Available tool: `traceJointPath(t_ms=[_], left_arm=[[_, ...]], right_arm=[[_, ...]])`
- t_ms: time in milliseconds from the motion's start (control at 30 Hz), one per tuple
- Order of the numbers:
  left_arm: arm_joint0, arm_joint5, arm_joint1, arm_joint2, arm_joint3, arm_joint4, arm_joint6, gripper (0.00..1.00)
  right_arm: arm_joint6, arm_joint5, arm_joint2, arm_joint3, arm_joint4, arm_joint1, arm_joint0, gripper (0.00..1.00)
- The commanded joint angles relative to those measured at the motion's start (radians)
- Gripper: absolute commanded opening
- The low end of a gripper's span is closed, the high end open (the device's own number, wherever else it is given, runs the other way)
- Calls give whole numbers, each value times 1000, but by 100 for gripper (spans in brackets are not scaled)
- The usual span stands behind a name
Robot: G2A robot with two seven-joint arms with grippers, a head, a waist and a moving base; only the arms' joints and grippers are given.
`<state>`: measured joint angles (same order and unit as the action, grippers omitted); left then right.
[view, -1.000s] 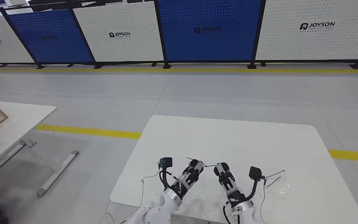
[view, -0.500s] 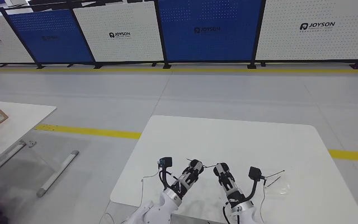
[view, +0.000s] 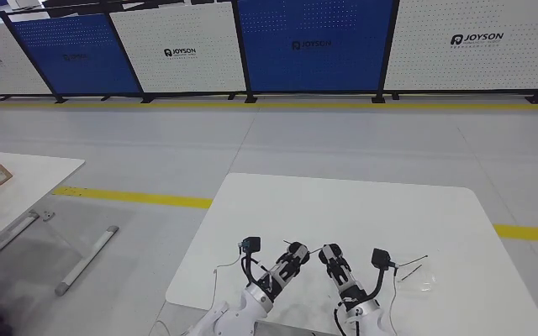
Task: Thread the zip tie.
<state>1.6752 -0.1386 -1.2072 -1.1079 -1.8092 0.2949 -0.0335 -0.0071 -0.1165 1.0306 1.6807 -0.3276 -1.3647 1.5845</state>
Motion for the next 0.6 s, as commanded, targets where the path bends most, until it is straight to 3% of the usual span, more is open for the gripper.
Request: traceJointPath(t_ms=[0, 67, 100, 133, 167, 333, 367, 567], left_arm=[[0, 1, 0, 0, 0, 0, -4, 0], [-1, 5, 0, -1, 1, 6, -10, 0], [-1, 7, -1, 0, 2, 8, -12, 13], [-2, 8, -1, 0, 2, 14, -15, 33], [-2, 10, -1, 0, 2, 22, -21, 35], [0, 12, -1, 1, 3, 39, -30, 31], [1, 13, -1, 1, 3, 40, -30, 25], [2, 12, -1, 1, 1, 43, -32, 11]], right_arm=[[-1, -3, 2, 0, 2, 0, 1, 0], [-5, -5, 3, 1, 1, 0, 3, 0], [-7, -5, 4, 1, 0, 0, 4, 0], [-11, -3, 4, 2, -3, 0, 5, 0], [-14, -1, 5, 3, -6, 0, 6, 0], [-19, 5, 3, 5, -13, -1, 8, 0], [-19, 5, 3, 5, -14, -1, 8, 0], [-22, 7, 0, 6, -22, -2, 9, 0]])
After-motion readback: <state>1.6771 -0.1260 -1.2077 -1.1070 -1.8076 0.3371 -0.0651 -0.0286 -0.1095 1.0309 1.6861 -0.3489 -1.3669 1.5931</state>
